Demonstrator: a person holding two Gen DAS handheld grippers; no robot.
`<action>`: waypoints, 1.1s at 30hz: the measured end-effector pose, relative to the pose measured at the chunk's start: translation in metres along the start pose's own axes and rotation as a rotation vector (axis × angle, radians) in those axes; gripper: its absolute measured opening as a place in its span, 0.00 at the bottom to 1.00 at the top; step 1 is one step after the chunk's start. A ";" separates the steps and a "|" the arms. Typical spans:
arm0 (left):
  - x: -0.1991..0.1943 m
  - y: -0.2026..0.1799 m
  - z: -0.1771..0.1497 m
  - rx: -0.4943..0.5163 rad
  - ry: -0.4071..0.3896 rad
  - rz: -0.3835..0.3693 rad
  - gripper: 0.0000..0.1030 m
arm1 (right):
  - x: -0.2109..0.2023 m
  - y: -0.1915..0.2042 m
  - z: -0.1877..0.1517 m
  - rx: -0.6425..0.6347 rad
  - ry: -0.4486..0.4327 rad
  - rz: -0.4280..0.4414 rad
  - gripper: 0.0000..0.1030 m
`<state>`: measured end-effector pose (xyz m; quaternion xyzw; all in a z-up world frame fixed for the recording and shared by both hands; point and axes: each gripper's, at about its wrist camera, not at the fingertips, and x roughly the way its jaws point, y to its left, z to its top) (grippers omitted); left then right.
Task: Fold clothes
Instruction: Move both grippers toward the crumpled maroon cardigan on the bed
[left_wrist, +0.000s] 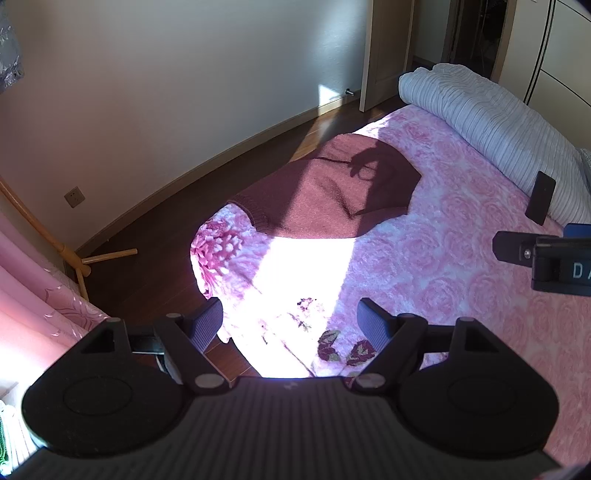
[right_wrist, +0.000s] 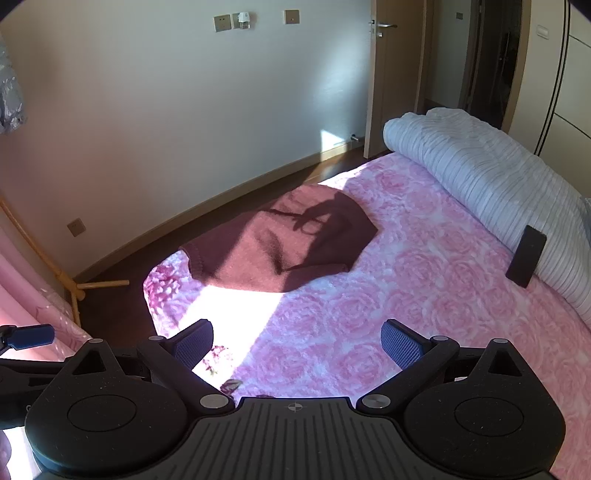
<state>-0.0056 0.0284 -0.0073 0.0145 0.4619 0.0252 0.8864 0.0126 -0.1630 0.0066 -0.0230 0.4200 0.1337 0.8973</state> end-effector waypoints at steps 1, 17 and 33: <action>0.000 0.001 0.000 0.001 0.000 -0.001 0.75 | 0.000 0.001 0.001 -0.001 0.001 0.000 0.97; 0.002 0.021 -0.009 0.017 0.013 -0.021 0.75 | 0.008 0.020 -0.006 0.001 0.022 -0.030 0.97; 0.015 0.052 -0.017 0.078 0.049 -0.018 0.75 | 0.027 0.040 -0.018 0.030 0.059 -0.063 0.97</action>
